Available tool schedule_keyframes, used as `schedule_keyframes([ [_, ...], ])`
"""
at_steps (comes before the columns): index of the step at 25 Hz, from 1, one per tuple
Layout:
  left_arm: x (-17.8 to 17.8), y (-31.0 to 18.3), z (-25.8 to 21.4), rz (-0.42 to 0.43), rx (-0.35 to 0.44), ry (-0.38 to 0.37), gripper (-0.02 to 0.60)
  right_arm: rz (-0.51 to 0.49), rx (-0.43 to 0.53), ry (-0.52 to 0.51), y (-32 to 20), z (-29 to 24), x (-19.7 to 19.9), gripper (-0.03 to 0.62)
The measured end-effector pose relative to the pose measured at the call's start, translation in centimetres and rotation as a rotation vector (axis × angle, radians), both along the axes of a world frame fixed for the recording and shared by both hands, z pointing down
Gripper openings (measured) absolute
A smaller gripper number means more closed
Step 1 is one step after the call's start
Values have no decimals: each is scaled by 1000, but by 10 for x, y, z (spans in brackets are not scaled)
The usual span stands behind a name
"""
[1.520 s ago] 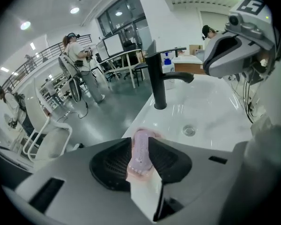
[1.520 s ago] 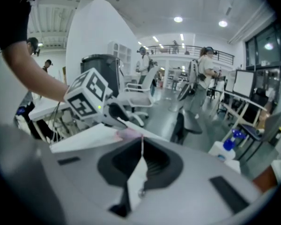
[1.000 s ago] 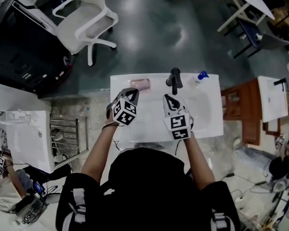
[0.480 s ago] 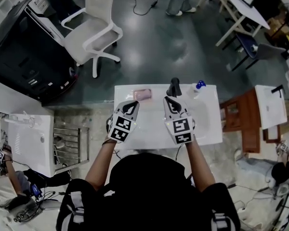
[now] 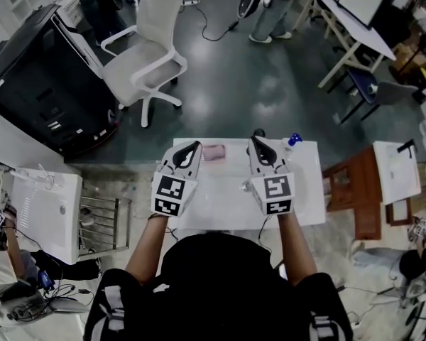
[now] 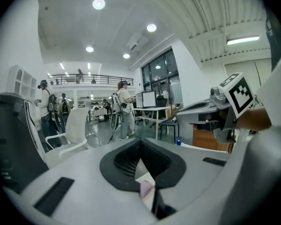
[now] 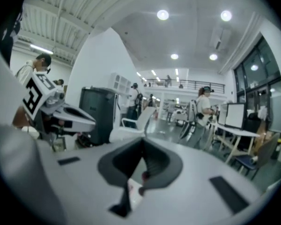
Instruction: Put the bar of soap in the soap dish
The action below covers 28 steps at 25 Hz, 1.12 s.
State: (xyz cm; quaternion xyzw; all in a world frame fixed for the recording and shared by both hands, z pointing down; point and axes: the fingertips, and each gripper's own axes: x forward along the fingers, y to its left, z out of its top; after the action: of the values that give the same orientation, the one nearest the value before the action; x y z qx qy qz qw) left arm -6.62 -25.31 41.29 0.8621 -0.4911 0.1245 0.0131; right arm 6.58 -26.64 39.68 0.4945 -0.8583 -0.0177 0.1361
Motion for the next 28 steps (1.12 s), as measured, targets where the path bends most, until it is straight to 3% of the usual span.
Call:
schedule_keyframes([
  [3,-5,2,-22,-29,54,36,23,-3,41,-11,2,-21,1,34],
  [13,-18,7,-59,-71,167,48,23,11,121,-32,2,-55,6,34],
  [17,-23,7,-57,-72,163,52,23,28,80,-42,2,-49,8,35],
  [28,-22,11,-61,-57,174,54,23,35,99,-50,4,-49,4,34],
])
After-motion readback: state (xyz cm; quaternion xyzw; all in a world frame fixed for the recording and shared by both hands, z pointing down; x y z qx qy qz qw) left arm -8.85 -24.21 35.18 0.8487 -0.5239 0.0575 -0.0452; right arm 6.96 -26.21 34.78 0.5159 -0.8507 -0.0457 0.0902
